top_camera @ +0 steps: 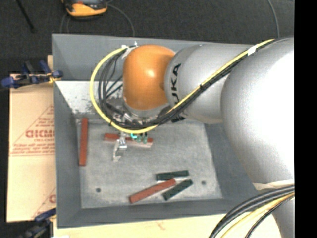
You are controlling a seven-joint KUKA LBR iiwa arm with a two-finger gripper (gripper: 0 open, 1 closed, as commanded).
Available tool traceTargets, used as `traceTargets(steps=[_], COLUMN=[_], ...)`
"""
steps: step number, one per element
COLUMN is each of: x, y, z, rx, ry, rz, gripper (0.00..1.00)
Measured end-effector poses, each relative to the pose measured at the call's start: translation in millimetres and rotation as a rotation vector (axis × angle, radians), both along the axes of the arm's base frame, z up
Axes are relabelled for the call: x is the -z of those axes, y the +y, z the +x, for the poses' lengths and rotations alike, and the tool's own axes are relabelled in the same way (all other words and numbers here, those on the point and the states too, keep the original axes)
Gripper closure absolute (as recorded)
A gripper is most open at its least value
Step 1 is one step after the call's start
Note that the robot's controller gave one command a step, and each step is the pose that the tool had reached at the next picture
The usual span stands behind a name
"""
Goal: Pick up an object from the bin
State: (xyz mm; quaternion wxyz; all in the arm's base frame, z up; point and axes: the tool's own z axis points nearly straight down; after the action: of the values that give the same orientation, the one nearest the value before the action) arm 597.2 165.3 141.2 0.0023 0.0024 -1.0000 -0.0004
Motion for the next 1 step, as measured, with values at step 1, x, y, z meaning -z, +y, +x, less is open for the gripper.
traceTargets(steps=[1], x=[-4.6], y=[-0.6], z=[2.0], rx=[0.003], ry=[-0.007], rz=[0.001], gripper=[0.00])
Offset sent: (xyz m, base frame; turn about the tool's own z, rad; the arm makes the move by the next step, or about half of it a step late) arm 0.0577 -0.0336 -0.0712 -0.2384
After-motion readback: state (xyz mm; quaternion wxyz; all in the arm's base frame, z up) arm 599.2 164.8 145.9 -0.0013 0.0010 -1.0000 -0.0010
